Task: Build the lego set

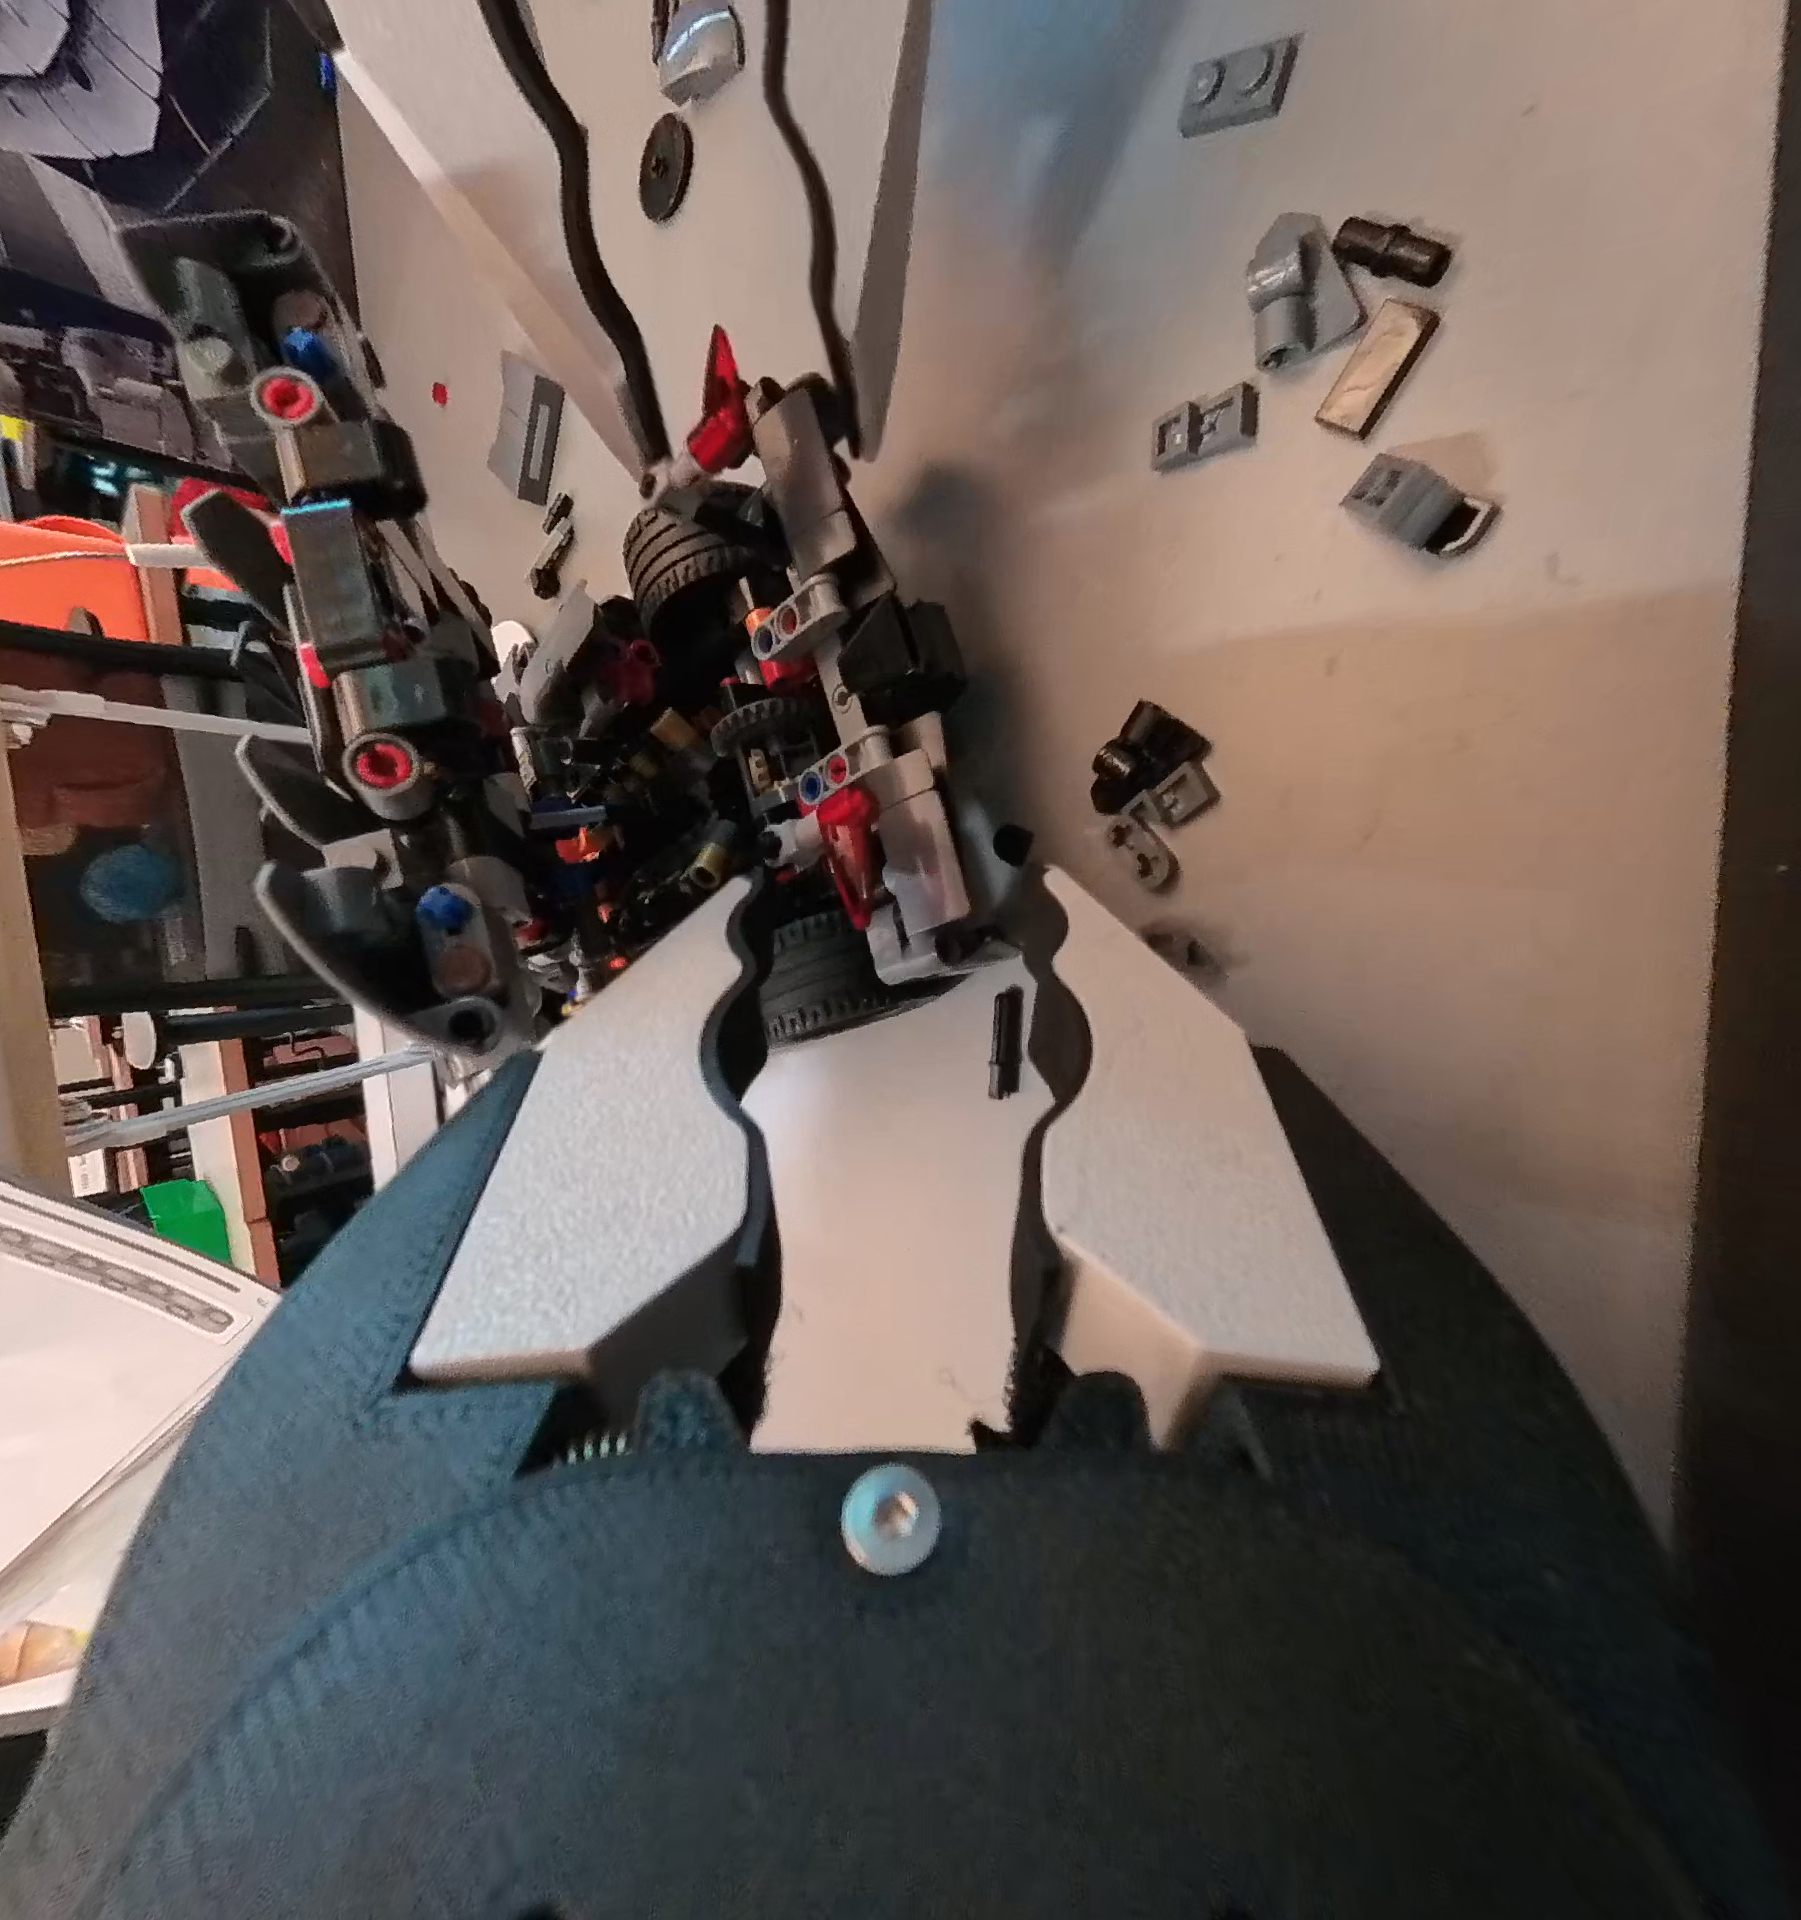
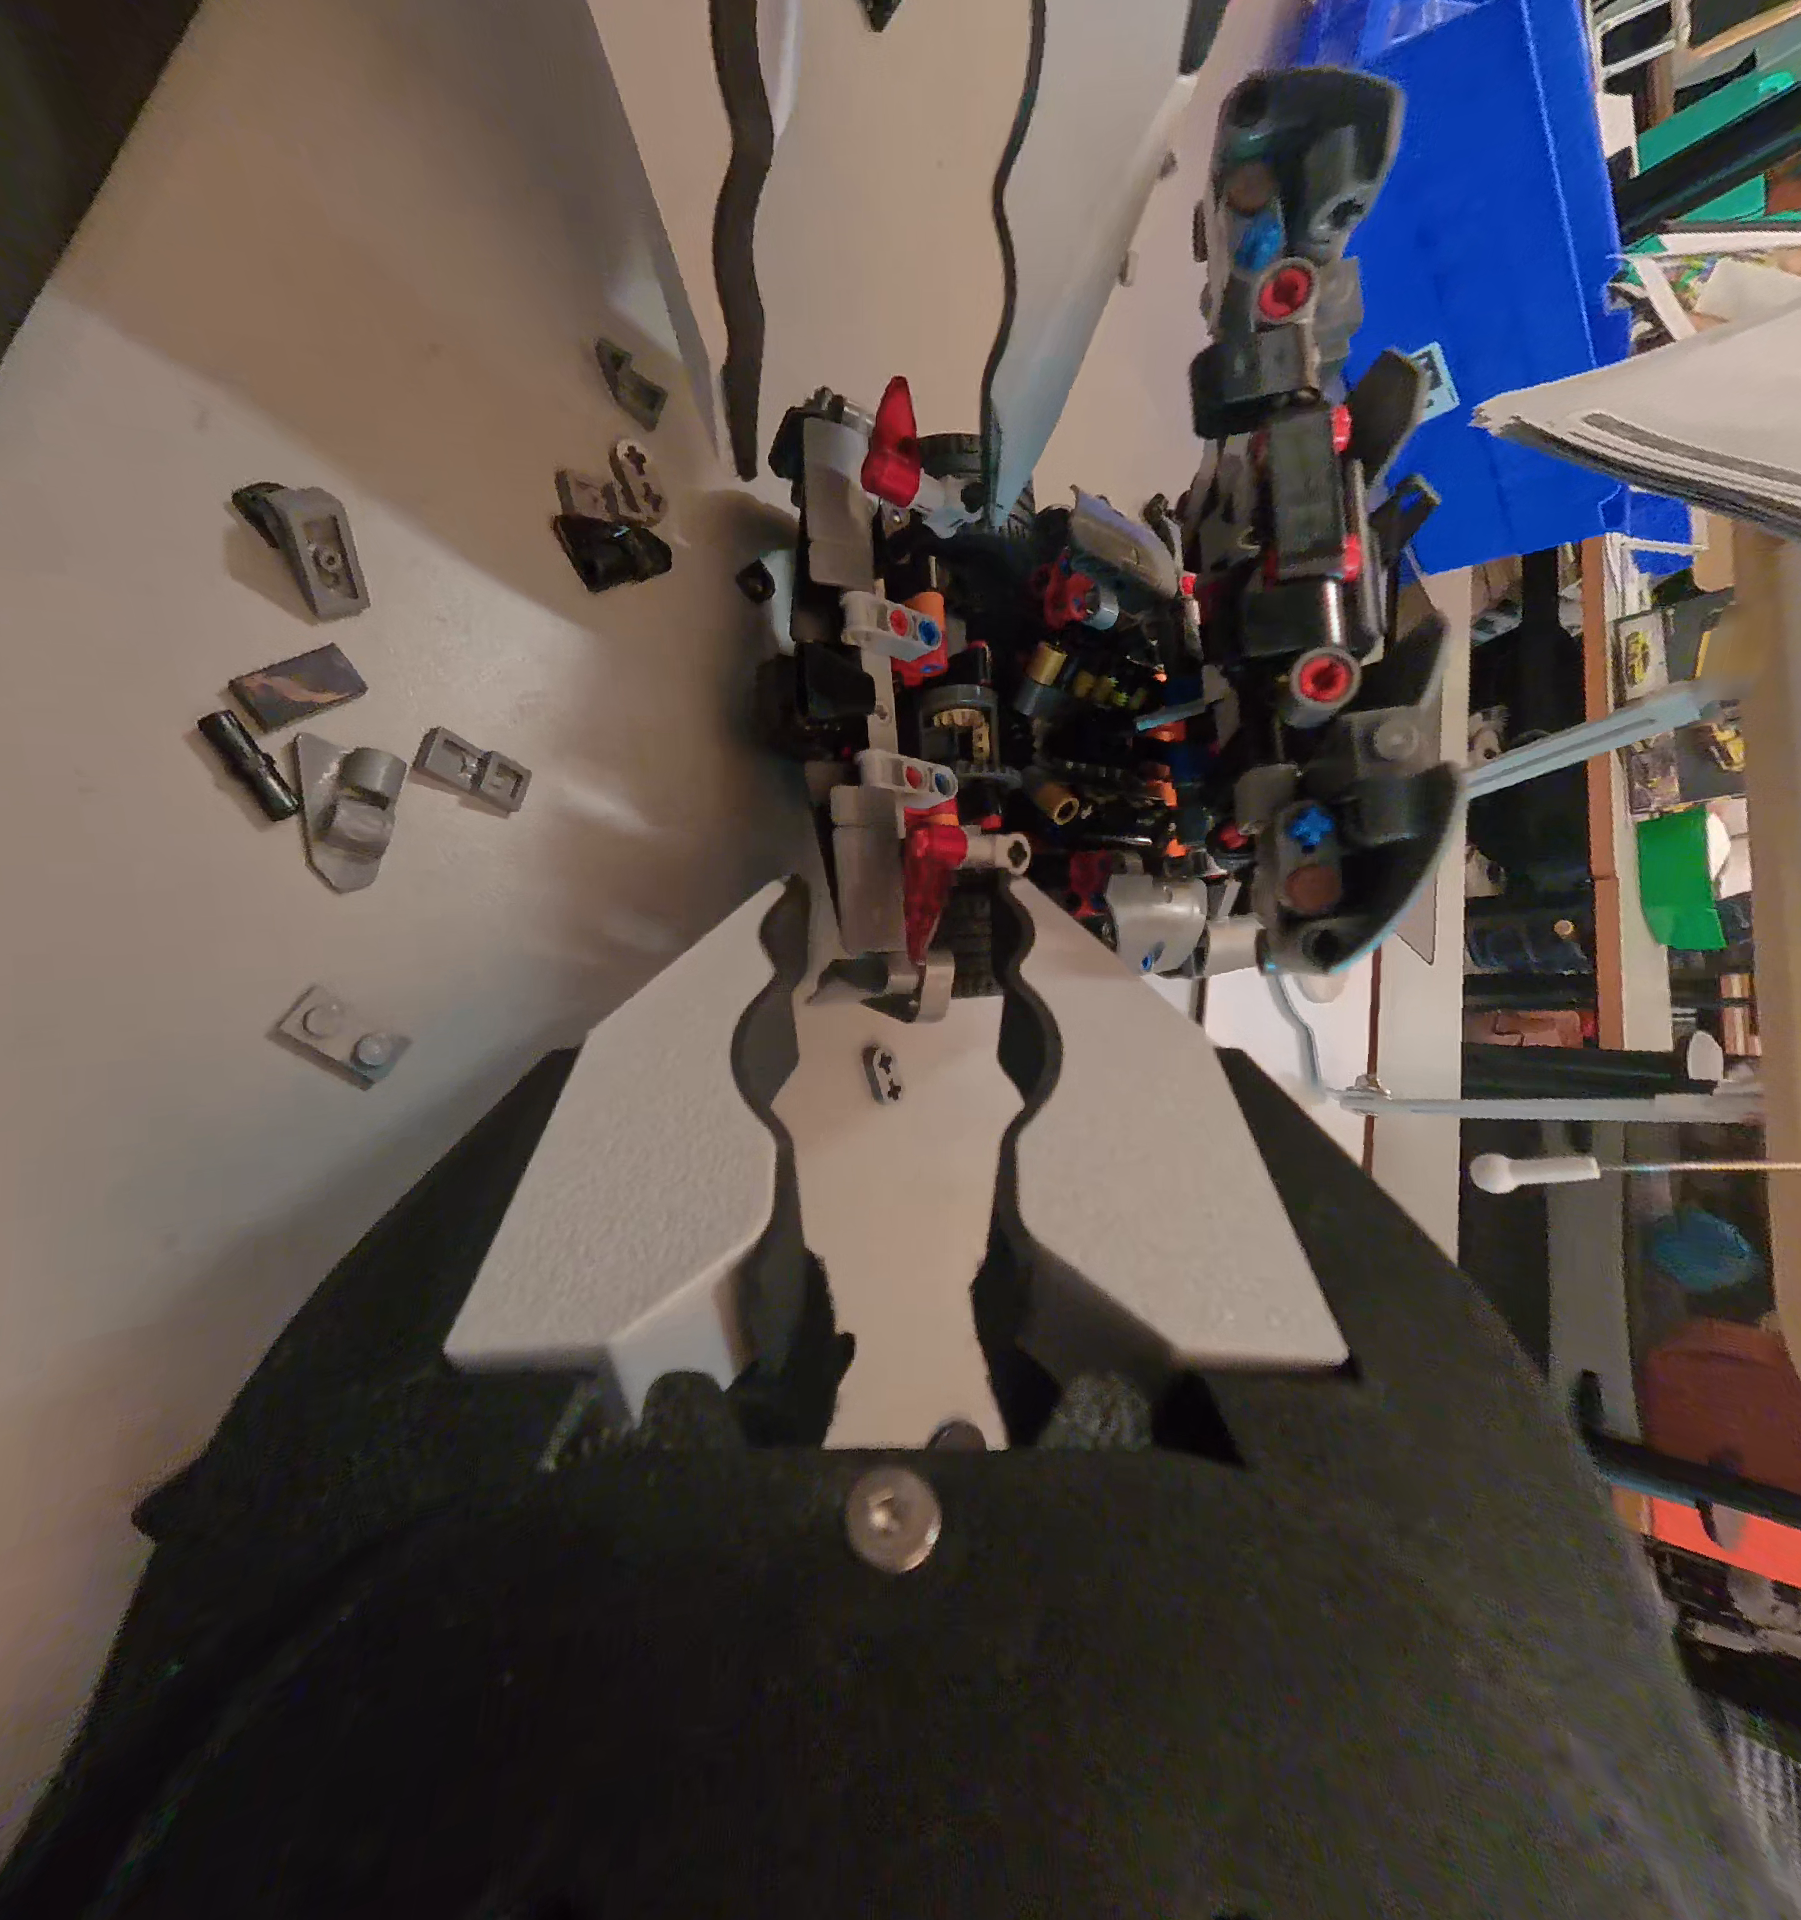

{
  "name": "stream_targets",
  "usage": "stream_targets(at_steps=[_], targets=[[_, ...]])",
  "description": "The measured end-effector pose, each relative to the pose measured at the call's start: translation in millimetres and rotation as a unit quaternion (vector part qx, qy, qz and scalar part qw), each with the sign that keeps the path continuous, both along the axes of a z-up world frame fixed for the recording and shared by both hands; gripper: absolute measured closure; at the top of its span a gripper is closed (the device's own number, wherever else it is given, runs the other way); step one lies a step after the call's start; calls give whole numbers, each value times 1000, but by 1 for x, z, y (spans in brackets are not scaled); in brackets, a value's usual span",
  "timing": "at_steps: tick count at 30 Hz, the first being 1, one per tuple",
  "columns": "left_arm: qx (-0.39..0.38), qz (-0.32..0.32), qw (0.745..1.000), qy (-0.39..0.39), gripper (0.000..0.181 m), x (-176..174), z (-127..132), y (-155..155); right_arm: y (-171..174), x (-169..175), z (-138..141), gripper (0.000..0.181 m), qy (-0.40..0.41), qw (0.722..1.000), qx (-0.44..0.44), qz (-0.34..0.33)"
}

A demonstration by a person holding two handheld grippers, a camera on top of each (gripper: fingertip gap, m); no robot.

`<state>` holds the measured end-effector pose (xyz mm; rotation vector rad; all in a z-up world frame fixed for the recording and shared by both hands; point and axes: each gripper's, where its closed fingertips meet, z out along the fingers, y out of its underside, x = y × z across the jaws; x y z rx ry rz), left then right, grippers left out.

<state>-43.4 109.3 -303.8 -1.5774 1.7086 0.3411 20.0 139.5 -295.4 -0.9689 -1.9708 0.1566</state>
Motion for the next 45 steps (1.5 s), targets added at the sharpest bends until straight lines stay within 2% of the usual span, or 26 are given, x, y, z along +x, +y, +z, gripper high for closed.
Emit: stream_targets(at_steps=[7,9,12,14,20,25,33,45], targets=[[-2,-4,1000,-2,138,1,-1,-1,7,3,3,148,0,999,32,-6],[0,-2,1000,-6,139,0,2,0,6,5,6,148,7,1000,2,-3],[-2,-2,1000,-14,140,0,4,0,-2,8,7,159,15,997,-67,21],[-9,-3,1000,-19,140,0,2,-1,-4,8,8,157,18,994,-103,21],[-19,-6,1000,-20,141,2,-2,-2,-8,5,13,165,37,987,-151,25],[-27,-8,999,-38,147,3,2,-3,-6,6,13,177,37,986,-159,21],[-28,-11,998,-54,157,4,9,-5,-4,7,12,178,39,984,-175,23],[-33,-18,998,-49,160,4,5,-6,0,9,10,179,34,983,-177,38]])
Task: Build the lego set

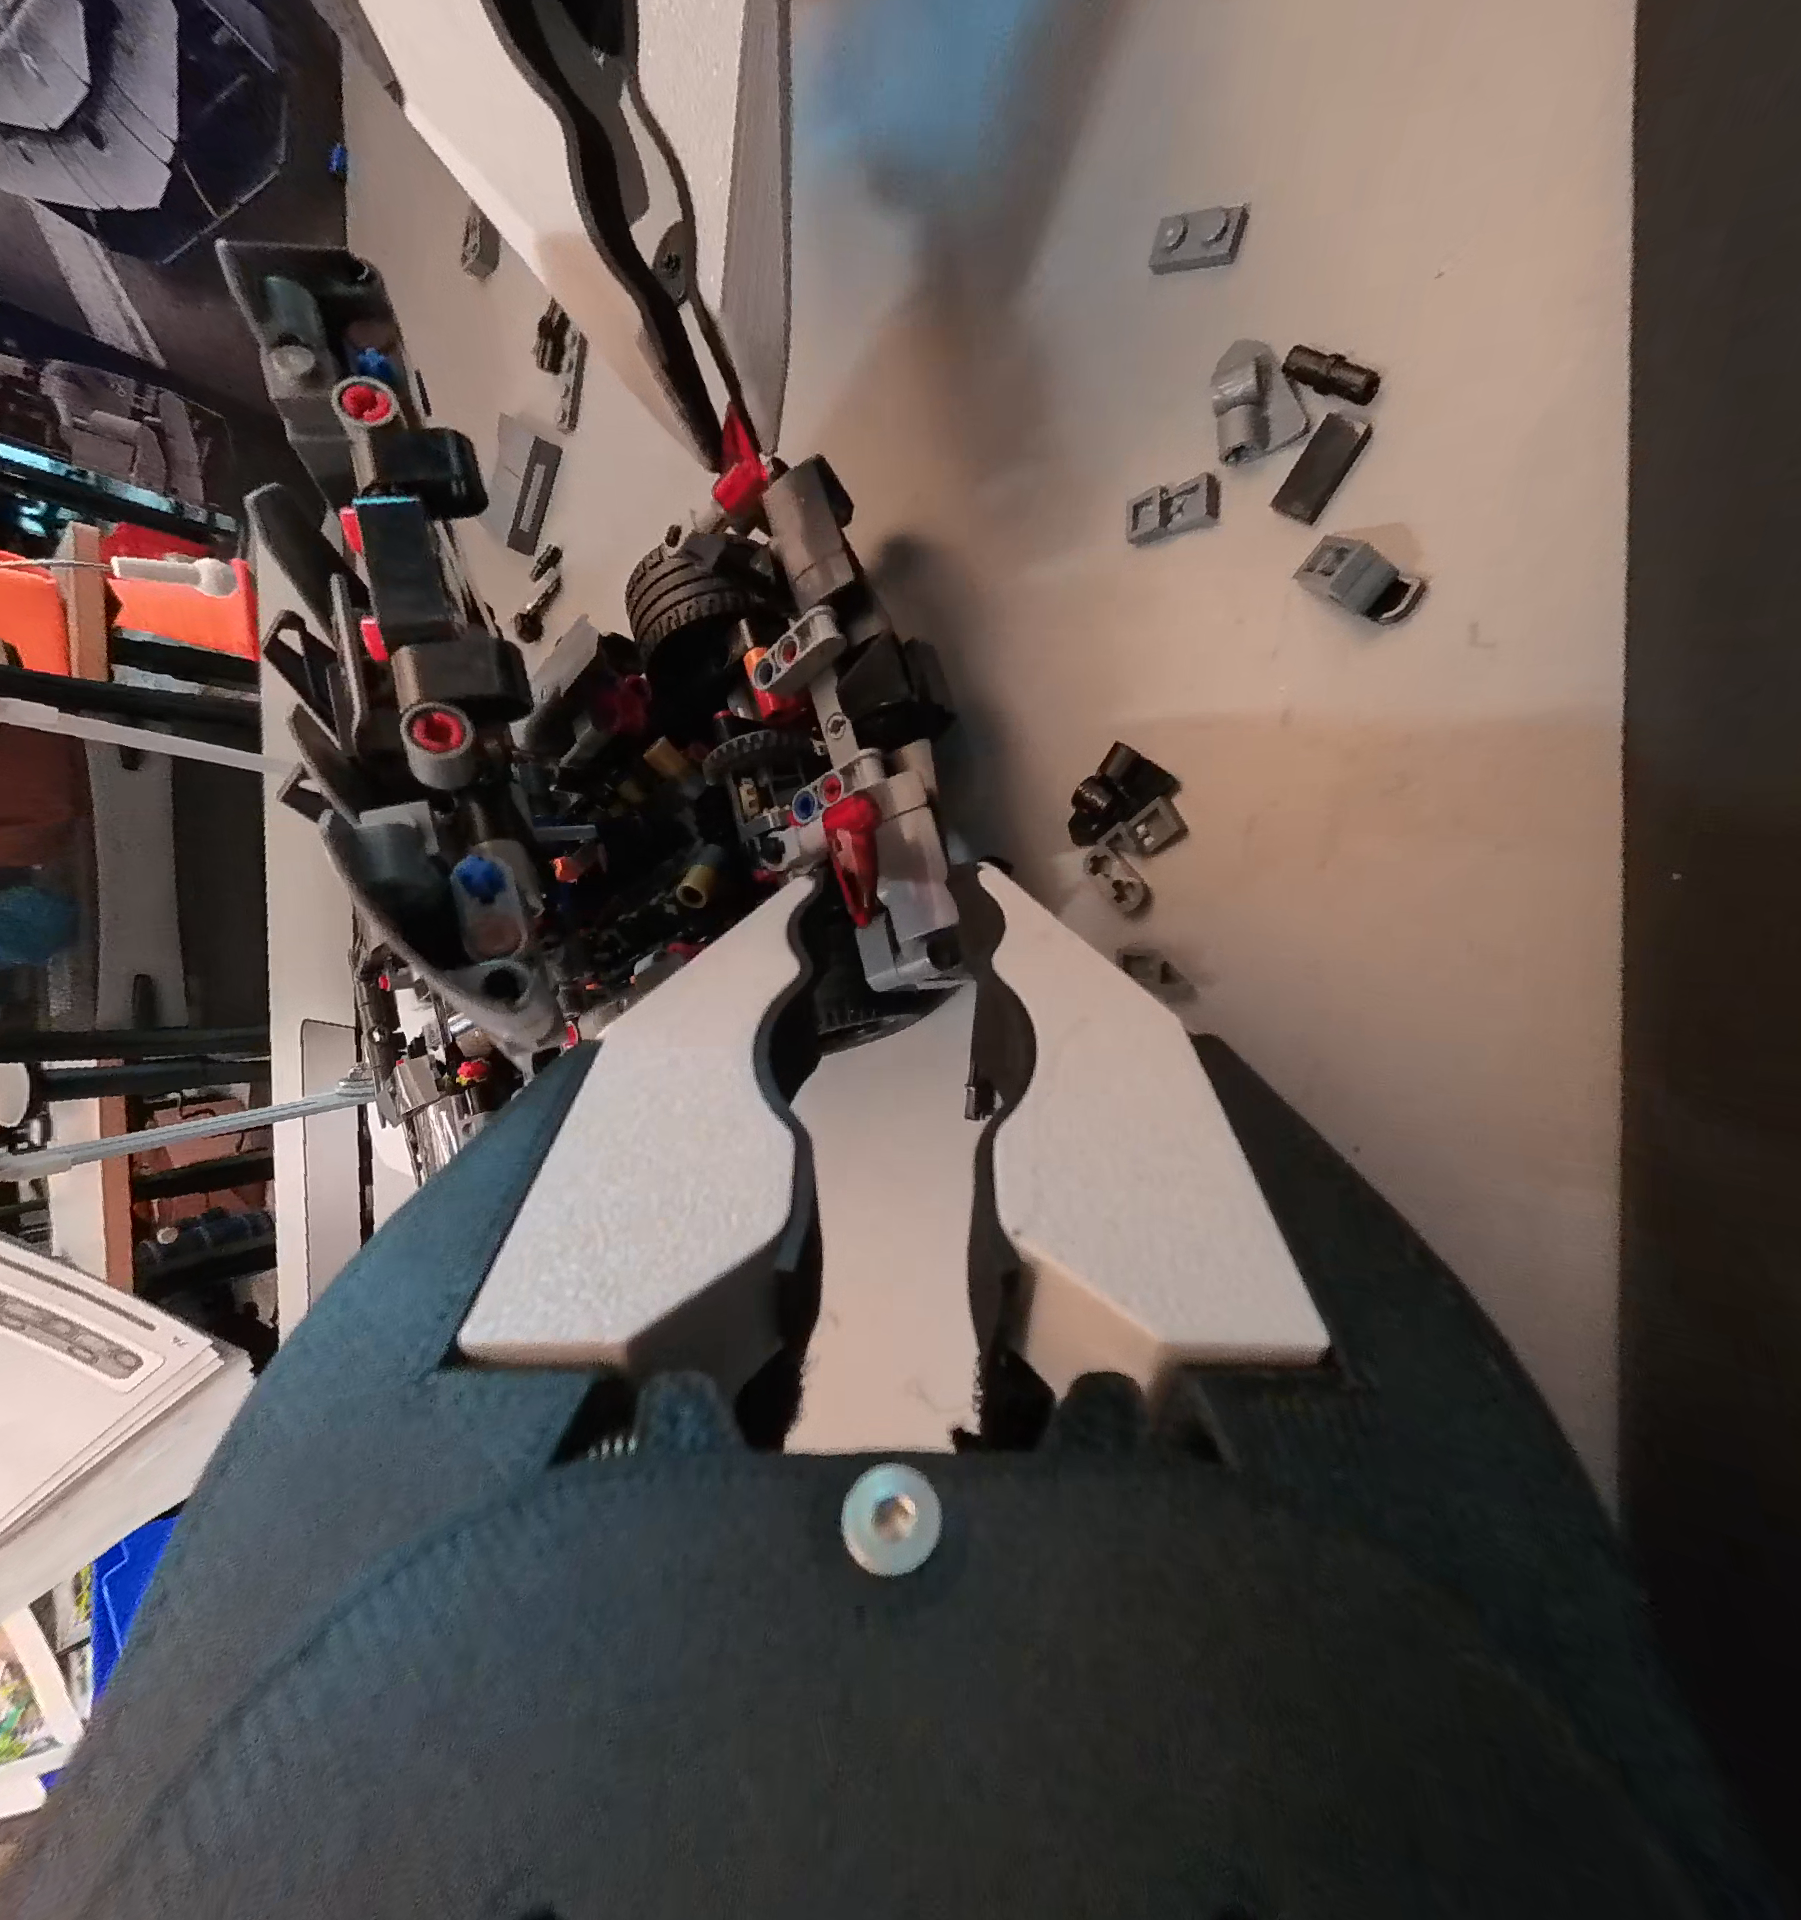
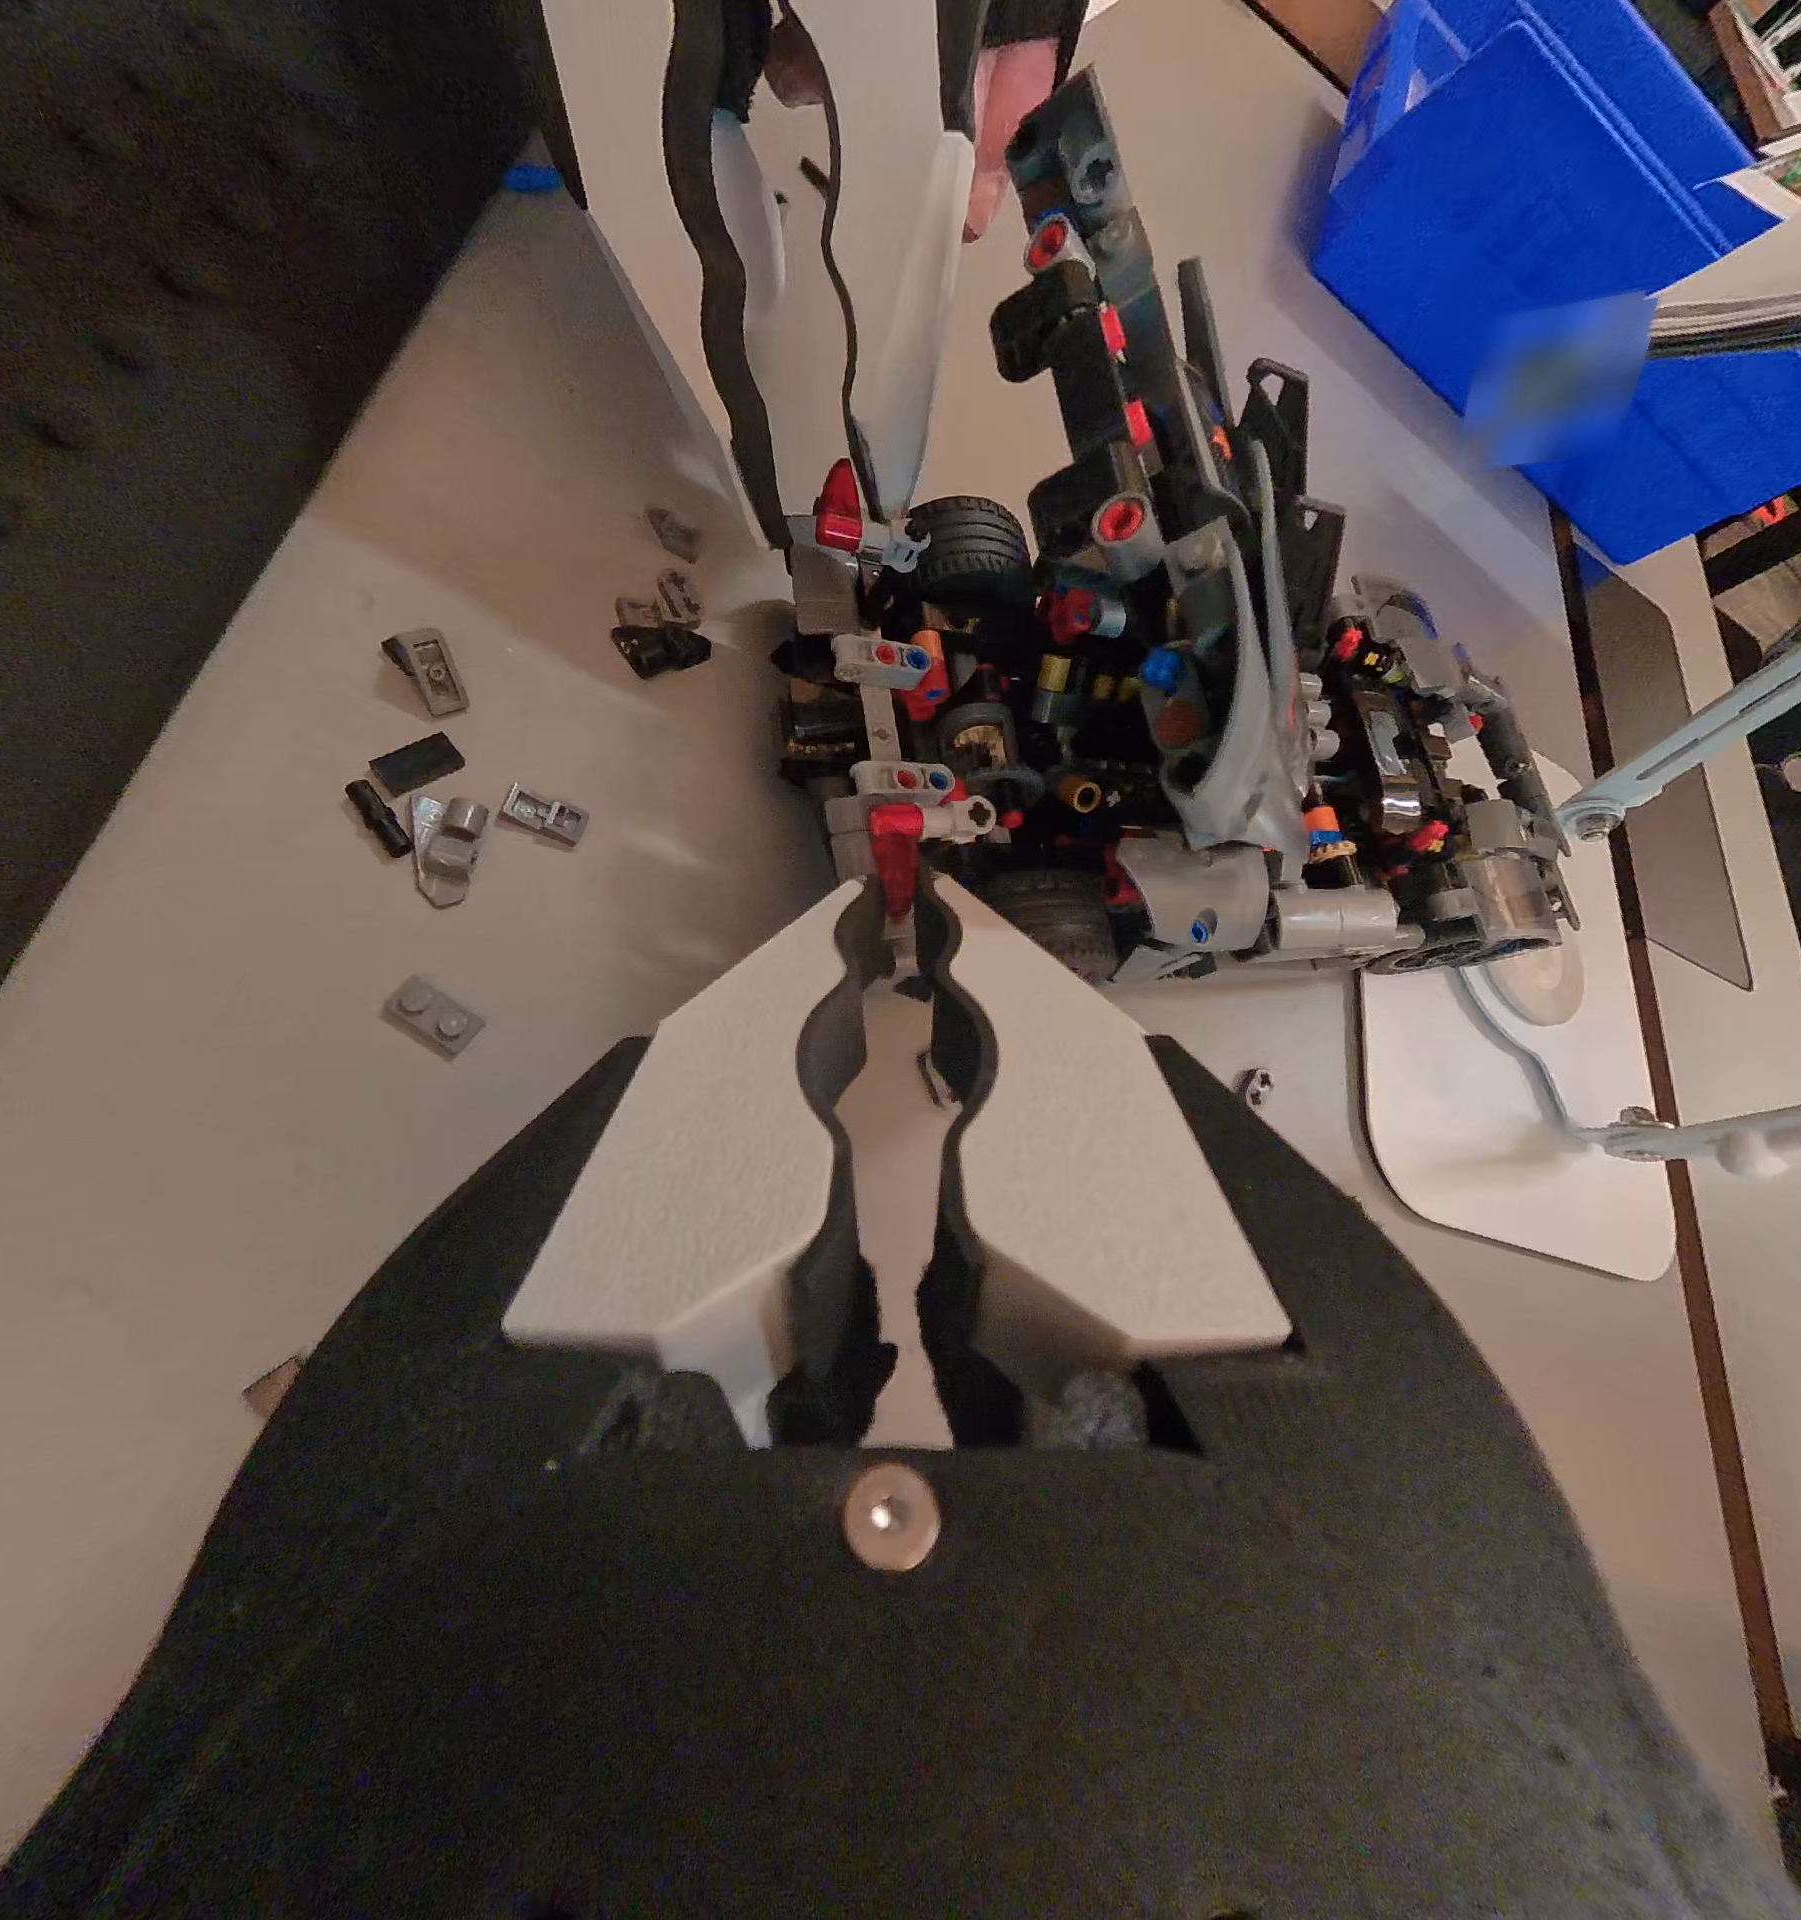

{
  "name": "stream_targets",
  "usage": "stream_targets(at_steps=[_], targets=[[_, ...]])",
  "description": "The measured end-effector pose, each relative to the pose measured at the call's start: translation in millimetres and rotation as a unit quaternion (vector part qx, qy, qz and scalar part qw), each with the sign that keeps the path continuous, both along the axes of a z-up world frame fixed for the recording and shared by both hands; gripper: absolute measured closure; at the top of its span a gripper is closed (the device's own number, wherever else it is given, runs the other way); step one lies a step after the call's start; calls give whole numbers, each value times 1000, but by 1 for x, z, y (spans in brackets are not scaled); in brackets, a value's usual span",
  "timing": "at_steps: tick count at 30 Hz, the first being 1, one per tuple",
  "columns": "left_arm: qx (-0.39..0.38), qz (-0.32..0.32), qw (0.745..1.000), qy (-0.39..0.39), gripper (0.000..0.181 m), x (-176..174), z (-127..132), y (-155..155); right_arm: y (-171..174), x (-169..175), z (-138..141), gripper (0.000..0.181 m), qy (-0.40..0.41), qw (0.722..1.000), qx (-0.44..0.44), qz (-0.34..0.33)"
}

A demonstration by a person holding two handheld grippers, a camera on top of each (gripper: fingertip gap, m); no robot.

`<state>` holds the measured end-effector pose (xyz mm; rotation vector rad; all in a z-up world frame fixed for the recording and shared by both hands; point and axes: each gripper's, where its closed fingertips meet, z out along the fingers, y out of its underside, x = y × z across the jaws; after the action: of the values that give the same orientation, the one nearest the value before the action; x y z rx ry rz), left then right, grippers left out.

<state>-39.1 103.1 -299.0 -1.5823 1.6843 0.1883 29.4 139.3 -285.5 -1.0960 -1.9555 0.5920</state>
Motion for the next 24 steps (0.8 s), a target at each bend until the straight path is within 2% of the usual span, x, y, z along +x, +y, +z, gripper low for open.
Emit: stream_targets(at_steps=[5,7,11,14,18,21,24], targets=[[-3,0,1000,1,159,0,-1,0,1,0,1,178,4,1000,8,0],[-5,2,1000,0,158,-1,-1,0,4,3,0,164,-3,1000,10,-6],[-7,2,1000,-2,158,-1,0,0,5,6,5,164,2,1000,-12,-7],[-9,5,1000,-3,158,-2,-1,0,11,8,-5,162,-21,1000,-3,-20],[-17,7,1000,-6,155,-3,-1,1,14,8,-21,145,-51,998,-27,-35],[-19,8,1000,-5,154,-4,-3,1,15,5,-25,156,-51,998,-23,-42],[-19,10,1000,0,154,-6,-6,2,17,6,-27,158,-52,997,-29,-46]])
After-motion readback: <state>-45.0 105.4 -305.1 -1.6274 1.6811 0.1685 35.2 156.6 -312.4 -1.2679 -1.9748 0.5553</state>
